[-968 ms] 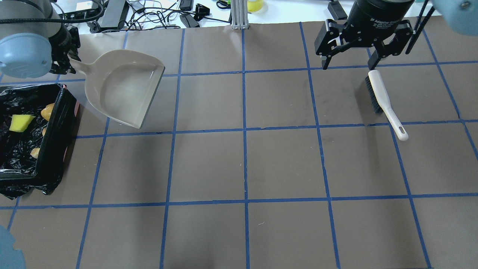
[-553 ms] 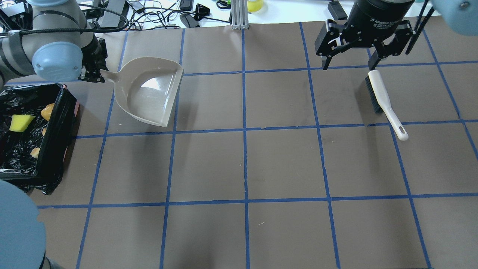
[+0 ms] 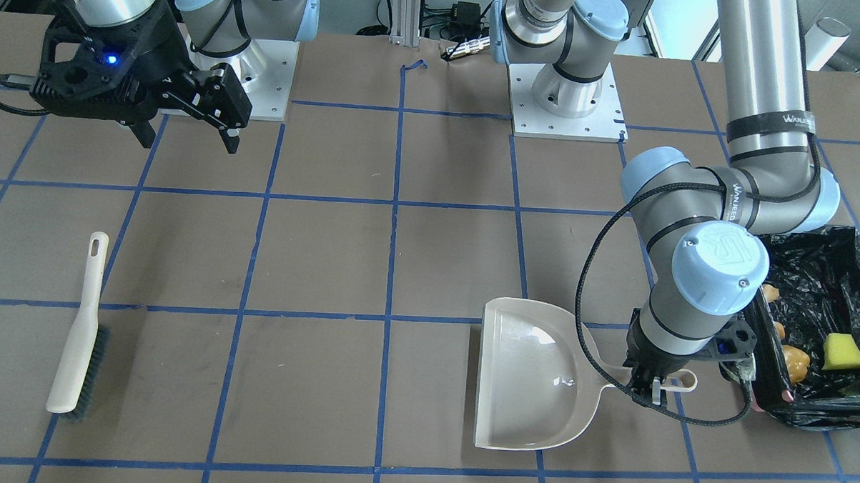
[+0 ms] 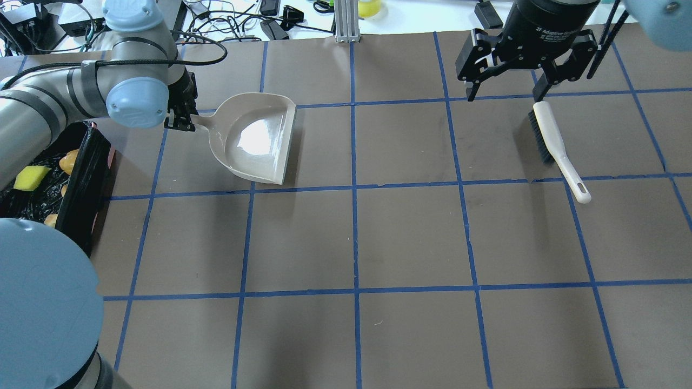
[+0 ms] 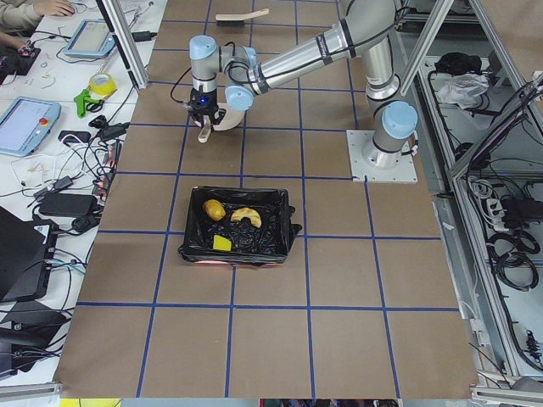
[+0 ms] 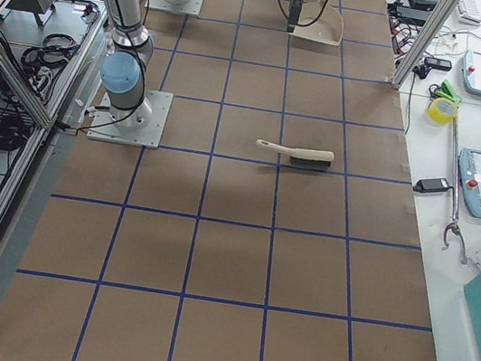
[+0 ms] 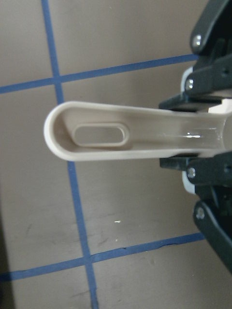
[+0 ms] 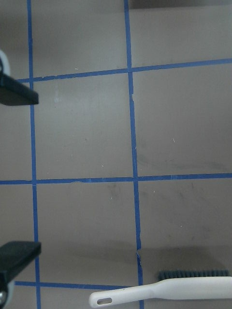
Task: Sweep and dump trash into bin
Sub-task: 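Lower the dustpan back onto the table beside the bin with the left gripper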
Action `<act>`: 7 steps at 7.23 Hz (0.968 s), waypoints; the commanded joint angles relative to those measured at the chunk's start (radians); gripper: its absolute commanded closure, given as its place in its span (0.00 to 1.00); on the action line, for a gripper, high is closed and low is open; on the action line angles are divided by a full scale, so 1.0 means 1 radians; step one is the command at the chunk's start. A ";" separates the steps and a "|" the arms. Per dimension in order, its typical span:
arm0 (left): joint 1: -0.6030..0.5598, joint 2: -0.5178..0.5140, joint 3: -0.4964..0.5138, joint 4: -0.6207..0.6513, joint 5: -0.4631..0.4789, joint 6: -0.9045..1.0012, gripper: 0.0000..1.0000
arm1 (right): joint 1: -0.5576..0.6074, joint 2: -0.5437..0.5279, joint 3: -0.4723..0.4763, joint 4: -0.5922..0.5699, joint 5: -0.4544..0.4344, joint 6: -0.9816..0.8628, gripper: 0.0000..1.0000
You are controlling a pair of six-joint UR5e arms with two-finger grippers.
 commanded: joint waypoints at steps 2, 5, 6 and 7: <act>-0.001 -0.047 0.027 0.047 0.003 0.093 1.00 | 0.000 0.000 0.000 0.000 -0.001 0.000 0.00; 0.002 -0.075 0.041 0.047 0.004 0.063 1.00 | 0.000 0.000 0.000 0.002 -0.001 0.000 0.00; 0.004 -0.077 0.046 0.047 0.004 0.055 1.00 | 0.000 -0.002 0.000 0.002 -0.001 0.000 0.00; 0.004 -0.078 0.049 0.047 0.004 0.055 1.00 | 0.000 -0.002 0.000 0.002 -0.001 0.000 0.00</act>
